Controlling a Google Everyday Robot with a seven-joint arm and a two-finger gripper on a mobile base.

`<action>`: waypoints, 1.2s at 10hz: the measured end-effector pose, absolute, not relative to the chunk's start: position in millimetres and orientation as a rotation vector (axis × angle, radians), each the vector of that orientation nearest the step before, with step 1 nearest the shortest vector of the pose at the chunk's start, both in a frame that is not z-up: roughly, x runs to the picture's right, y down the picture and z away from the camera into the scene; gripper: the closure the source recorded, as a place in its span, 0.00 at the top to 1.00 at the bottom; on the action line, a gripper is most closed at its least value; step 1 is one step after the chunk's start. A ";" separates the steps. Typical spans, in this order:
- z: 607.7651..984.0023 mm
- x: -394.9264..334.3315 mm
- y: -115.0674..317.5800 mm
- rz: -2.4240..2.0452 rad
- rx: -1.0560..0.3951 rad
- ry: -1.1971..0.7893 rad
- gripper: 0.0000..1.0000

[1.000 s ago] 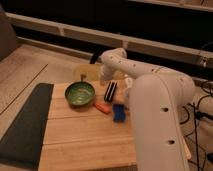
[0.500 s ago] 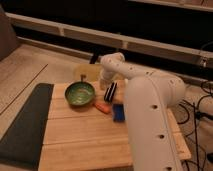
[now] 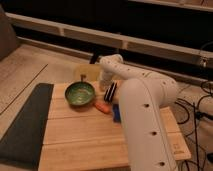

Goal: Push the eraser across the table

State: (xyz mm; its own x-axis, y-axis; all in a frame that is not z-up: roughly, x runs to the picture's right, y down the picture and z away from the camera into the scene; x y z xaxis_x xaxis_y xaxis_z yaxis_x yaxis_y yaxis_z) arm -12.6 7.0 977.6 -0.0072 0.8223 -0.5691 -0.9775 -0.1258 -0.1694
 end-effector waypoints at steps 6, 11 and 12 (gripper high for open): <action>985.9 4.8 26.9 1.602 -0.654 0.395 0.00; 986.1 26.0 29.9 1.594 -0.616 0.449 0.00; 985.6 29.9 31.0 1.592 -0.608 0.461 0.00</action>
